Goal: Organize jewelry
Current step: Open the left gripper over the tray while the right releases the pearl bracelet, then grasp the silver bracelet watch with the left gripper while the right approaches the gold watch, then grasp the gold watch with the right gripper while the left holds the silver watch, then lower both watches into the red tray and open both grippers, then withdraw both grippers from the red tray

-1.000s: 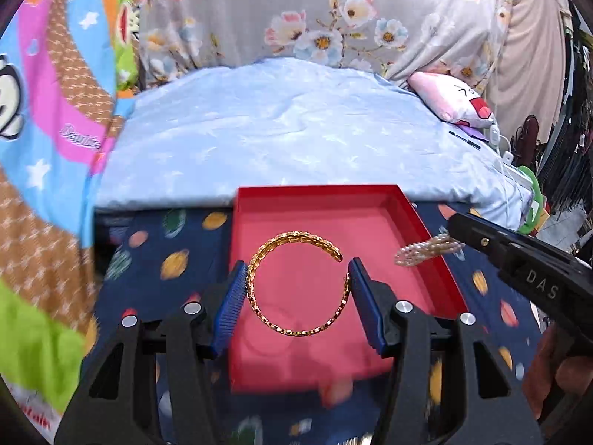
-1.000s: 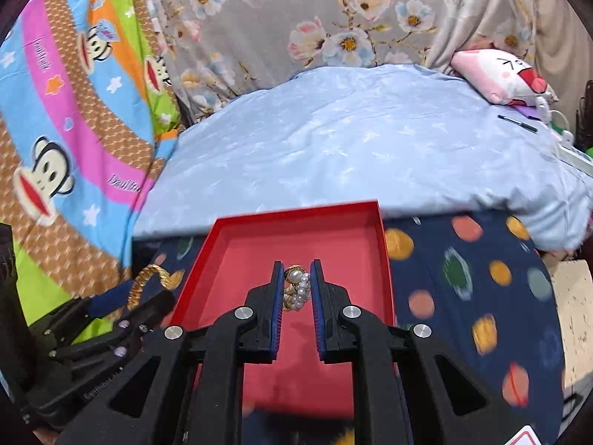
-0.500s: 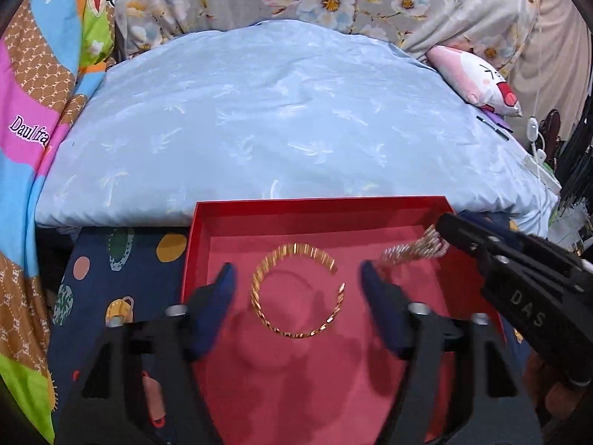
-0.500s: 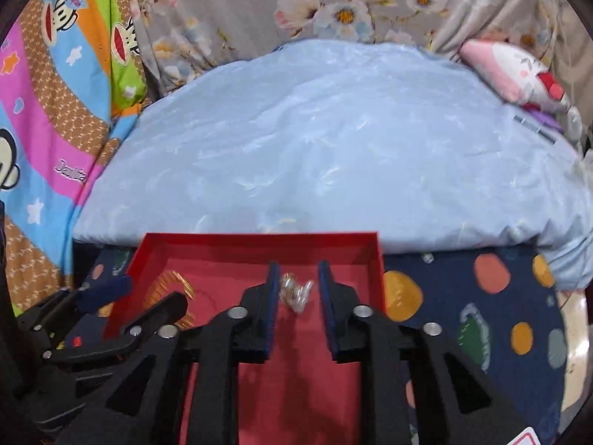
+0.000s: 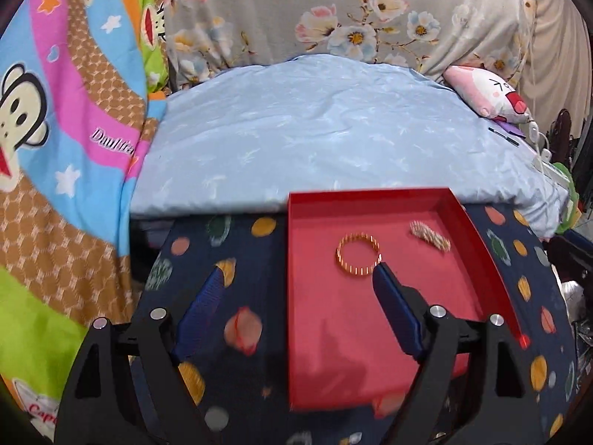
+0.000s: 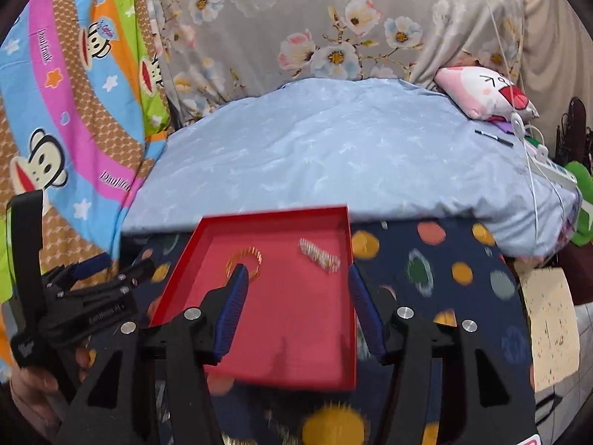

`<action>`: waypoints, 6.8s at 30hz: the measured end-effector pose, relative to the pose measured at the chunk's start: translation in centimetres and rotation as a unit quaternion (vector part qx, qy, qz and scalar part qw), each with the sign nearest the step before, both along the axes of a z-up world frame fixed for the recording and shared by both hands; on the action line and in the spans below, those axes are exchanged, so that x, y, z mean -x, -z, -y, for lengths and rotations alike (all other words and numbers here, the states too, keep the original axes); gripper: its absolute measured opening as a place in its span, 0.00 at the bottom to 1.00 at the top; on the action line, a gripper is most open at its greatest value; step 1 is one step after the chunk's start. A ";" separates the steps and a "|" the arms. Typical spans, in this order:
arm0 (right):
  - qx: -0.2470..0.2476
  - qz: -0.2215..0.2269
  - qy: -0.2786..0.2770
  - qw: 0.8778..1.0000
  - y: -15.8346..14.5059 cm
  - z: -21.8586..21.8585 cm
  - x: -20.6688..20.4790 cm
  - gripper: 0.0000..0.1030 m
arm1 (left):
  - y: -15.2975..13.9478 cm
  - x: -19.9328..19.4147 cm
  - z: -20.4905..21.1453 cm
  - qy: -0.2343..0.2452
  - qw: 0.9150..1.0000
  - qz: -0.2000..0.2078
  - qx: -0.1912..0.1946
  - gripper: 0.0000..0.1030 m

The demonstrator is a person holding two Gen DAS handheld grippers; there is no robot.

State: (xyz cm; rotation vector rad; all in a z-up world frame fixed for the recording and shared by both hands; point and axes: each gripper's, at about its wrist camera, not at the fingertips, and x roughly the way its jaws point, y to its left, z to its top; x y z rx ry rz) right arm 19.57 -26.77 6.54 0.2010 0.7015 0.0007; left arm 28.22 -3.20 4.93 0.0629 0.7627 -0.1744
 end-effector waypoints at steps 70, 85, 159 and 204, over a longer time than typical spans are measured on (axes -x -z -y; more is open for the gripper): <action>-0.042 -0.160 -0.140 0.976 12.7 -11.1 6.1 0.54 | 8.5 16.7 -5.8 0.009 0.990 -0.136 0.044 0.08; -0.034 -0.171 -0.118 0.978 12.9 -10.8 9.1 0.19 | 8.7 17.0 -5.4 0.017 0.989 -0.141 0.047 0.08; -0.001 -0.066 -0.036 0.997 5.9 -1.9 -8.3 0.23 | 1.5 -4.2 4.5 0.058 0.995 -0.042 0.067 0.24; 0.003 -0.136 -0.002 0.991 10.4 -3.9 15.4 0.50 | 10.1 15.8 -3.6 0.002 0.991 -0.131 0.011 0.56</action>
